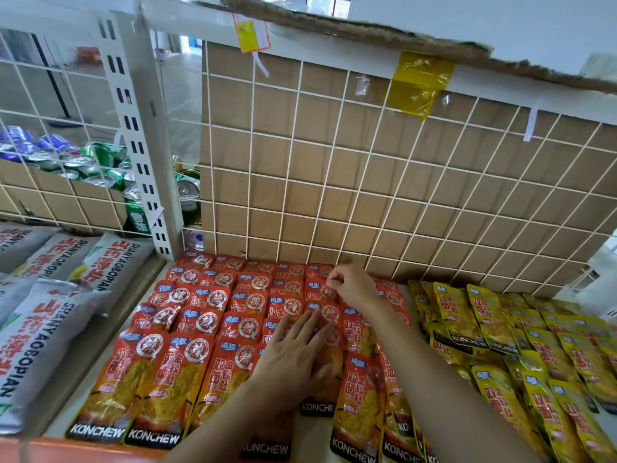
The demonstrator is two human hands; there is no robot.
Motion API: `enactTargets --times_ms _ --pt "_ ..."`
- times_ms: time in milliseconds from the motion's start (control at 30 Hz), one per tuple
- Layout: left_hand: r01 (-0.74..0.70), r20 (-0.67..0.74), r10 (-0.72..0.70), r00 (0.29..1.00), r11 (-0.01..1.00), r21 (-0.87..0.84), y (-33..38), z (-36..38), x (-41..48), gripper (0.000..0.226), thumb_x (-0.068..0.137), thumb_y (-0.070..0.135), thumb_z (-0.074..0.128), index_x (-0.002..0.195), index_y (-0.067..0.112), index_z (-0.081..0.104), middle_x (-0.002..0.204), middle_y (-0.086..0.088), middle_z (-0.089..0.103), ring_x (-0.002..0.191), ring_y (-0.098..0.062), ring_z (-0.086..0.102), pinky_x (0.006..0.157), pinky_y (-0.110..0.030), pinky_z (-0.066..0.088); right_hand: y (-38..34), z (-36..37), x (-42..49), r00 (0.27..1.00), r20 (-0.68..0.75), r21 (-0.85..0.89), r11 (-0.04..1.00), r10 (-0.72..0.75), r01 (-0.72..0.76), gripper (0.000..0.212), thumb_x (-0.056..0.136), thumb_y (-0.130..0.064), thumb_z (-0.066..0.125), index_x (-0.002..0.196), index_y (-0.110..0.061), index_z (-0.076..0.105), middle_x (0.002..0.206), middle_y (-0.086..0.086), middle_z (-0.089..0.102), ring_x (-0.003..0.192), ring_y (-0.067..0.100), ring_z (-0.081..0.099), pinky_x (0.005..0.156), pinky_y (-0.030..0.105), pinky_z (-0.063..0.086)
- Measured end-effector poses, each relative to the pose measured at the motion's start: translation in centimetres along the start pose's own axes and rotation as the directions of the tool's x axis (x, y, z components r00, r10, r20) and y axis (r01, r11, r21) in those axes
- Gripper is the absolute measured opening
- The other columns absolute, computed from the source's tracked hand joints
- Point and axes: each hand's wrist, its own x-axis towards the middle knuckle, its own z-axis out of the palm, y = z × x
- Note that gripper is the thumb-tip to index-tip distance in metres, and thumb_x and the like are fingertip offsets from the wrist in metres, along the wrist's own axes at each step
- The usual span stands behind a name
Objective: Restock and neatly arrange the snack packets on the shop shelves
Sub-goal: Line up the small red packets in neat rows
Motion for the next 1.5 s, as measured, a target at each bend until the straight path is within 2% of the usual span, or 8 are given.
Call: enactTargets --times_ms 300,700,867,967,1067,1167,1333,1500 --pt "0.003 0.004 -0.003 1.0 1.0 -0.002 0.1 -0.2 0.2 0.085 0.074 0.072 -0.005 0.148 0.029 -0.005 0.148 0.008 -0.021 0.134 -0.005 -0.022 0.108 -0.035 -0.022 0.0 -0.1 -0.4 1.0 -0.003 -0.001 1.0 -0.001 0.001 0.008 0.089 -0.022 0.059 0.088 -0.018 0.065 0.097 -0.002 0.067 0.092 0.013 0.06 0.084 0.035 0.049" --pt "-0.018 -0.044 0.017 0.999 1.0 -0.015 0.0 0.1 0.2 0.09 0.07 0.071 -0.01 0.149 0.029 0.0 0.147 0.007 -0.019 0.136 -0.008 -0.019 0.106 -0.034 -0.022 -0.5 -1.9 -2.6 0.994 -0.104 0.034 0.999 0.024 -0.02 0.017 0.092 -0.027 0.053 0.105 -0.021 0.062 0.112 -0.004 0.063 0.1 0.01 0.055 0.078 0.021 0.039" --pt "0.028 -0.025 -0.026 0.999 0.998 0.048 0.0 -0.3 0.0 0.067 0.092 0.061 0.009 0.14 0.025 0.039 0.147 -0.001 0.035 0.134 -0.017 0.038 0.107 -0.046 0.019 0.1 -4.4 -5.8 0.984 -0.155 0.025 0.996 0.09 -0.087 0.021 0.09 -0.032 0.056 0.108 -0.023 0.062 0.112 -0.007 0.062 0.099 0.008 0.056 0.083 0.026 0.045" --pt "-0.007 -0.043 0.008 0.999 1.0 0.029 -0.3 -0.1 0.2 0.073 0.086 0.064 0.002 0.148 0.027 0.015 0.153 0.002 0.009 0.142 -0.016 0.012 0.112 -0.043 -0.002 1.2 -5.6 -8.8 0.969 -0.201 -0.012 0.988 0.146 -0.151 0.023 0.09 -0.034 0.056 0.109 -0.024 0.06 0.11 -0.007 0.062 0.097 0.007 0.056 0.081 0.025 0.047" --pt "-0.013 -0.033 0.014 0.999 0.999 0.029 -0.2 0.1 -0.4 0.064 0.094 0.059 0.007 0.138 0.024 0.039 0.141 -0.002 0.046 0.128 -0.021 0.046 0.105 -0.046 0.027 2.7 -6.3 -11.9 0.954 -0.207 -0.041 0.972 0.217 -0.23 0.026 0.091 -0.035 0.054 0.113 -0.023 0.058 0.112 -0.007 0.061 0.097 0.008 0.056 0.076 0.023 0.045" --pt "-0.043 -0.028 0.044 0.999 0.998 0.037 -0.2 0.6 -1.5 0.062 0.096 0.055 0.007 0.128 0.026 0.051 0.129 0.003 0.058 0.117 -0.015 0.056 0.096 -0.043 0.045 4.2 -6.5 -14.8 0.94 -0.194 -0.093 0.948 0.282 -0.304 0.027 0.091 -0.038 0.052 0.114 -0.024 0.057 0.115 -0.008 0.06 0.094 0.006 0.054 0.073 0.021 0.04" --pt "-0.073 0.025 0.07 0.997 0.99 0.124 0.2 1.1 -2.5 0.064 0.094 0.057 0.006 0.129 0.025 0.048 0.133 0.001 0.054 0.121 -0.016 0.053 0.101 -0.041 0.026 5.6 -6.2 -18.3 0.919 -0.171 -0.1 0.921 0.356 -0.375 0.043 0.089 -0.041 0.054 0.126 -0.019 0.052 0.127 -0.002 0.055 0.114 0.015 0.053 0.089 0.029 0.042" --pt "-0.056 0.063 0.049 0.997 0.991 0.121 0.4 1.1 -2.6 0.061 0.094 0.057 0.006 0.131 0.027 0.044 0.136 0.003 0.051 0.124 -0.014 0.048 0.102 -0.039 0.024 5.8 -5.1 -19.2 0.891 -0.143 -0.06 0.895 0.431 -0.442 0.073 0.08 -0.057 0.058 0.137 -0.017 0.04 0.135 0.004 0.049 0.123 0.021 0.047 0.099 0.036 0.041"
